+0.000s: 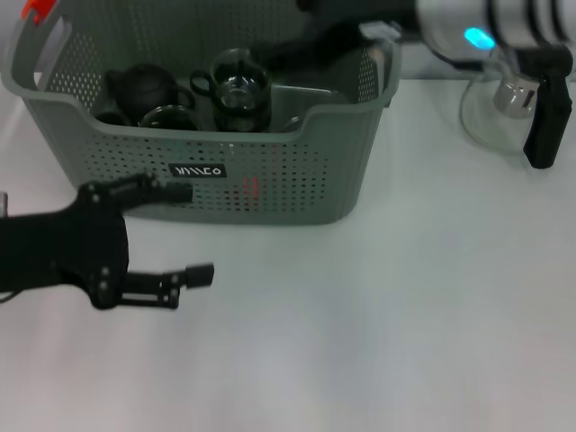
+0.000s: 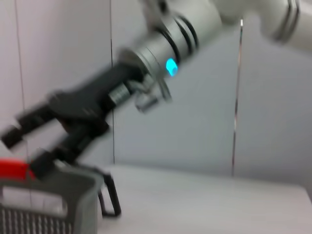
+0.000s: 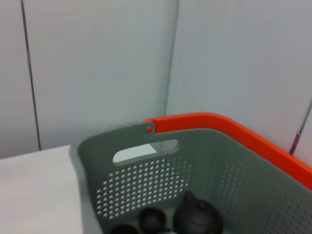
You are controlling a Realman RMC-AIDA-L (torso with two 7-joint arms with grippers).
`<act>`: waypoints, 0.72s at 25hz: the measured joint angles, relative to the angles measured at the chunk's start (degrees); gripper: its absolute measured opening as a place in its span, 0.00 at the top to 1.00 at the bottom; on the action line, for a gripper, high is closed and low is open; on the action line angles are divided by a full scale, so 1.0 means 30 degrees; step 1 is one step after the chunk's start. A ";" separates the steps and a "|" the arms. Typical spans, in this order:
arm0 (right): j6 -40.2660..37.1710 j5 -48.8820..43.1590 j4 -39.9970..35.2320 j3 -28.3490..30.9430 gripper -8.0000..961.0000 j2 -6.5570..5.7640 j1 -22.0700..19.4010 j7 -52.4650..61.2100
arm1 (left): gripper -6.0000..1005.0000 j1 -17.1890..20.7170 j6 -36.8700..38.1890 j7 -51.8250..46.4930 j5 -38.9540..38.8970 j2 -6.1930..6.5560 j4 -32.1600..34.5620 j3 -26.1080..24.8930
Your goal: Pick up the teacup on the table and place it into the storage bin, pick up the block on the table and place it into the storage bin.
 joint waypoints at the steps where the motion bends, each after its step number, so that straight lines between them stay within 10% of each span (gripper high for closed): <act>1: -0.0071 0.0794 -0.0628 -0.0021 0.08 -0.0015 -0.0929 -0.0612 | 0.06 0.0007 -0.0038 -0.0188 -0.0444 0.0007 -0.0141 0.0003; 9: -0.3611 0.6914 -0.1055 0.1768 0.03 -0.0044 -0.5848 -0.7484 | 0.06 -0.0005 -0.0174 -0.0868 -0.1572 -0.0044 -0.1426 -0.0019; 18: -0.9666 1.0619 0.3441 0.5688 0.03 -0.0034 -0.7109 -1.2792 | 0.06 0.0008 -0.0047 -0.0868 -0.2454 -0.0199 -0.2822 -0.0020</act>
